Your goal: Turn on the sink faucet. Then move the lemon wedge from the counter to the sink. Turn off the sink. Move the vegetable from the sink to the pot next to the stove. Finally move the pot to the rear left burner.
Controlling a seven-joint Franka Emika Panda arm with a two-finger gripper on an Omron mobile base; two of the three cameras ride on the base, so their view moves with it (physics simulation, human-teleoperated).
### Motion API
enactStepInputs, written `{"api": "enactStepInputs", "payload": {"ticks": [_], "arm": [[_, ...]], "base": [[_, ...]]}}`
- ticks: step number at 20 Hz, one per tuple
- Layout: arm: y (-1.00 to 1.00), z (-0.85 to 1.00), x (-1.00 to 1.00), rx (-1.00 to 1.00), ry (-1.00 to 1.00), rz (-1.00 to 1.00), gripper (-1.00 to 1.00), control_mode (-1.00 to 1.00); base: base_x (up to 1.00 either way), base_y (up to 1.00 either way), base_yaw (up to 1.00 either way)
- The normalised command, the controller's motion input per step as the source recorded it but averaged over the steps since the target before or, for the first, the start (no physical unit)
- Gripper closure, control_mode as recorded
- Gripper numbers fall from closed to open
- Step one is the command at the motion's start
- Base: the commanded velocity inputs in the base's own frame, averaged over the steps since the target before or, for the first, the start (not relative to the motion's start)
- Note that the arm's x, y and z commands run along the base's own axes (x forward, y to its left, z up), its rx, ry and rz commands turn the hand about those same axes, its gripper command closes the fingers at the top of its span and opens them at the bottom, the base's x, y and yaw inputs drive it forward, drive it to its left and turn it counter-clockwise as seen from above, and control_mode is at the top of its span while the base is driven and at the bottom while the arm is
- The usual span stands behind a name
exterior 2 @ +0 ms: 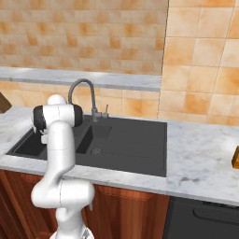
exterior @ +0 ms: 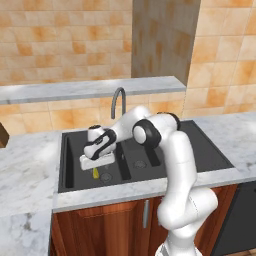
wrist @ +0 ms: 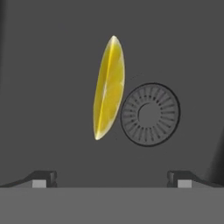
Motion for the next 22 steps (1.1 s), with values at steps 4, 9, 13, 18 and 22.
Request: {"api": "enactStepInputs", "payload": {"ticks": [4,9,13,18,22], "arm": [[0.1,-0.19,0.23,0.0,0.0,0.0,-1.0,-1.0],[0.08,-0.18,0.23,0.0,0.0,0.0,-1.0,-1.0],[0.04,-0.17,0.23,0.0,0.0,0.0,-1.0,-1.0],[0.0,-0.18,0.24,0.0,0.0,0.0,-1.0,-1.0],[0.01,-0.16,0.15,0.0,0.0,0.0,-1.0,-1.0]], "base": [[0.0,0.0,0.0],[0.0,0.0,0.0],[0.0,0.0,0.0],[0.0,0.0,0.0],[0.0,0.0,0.0]]}}
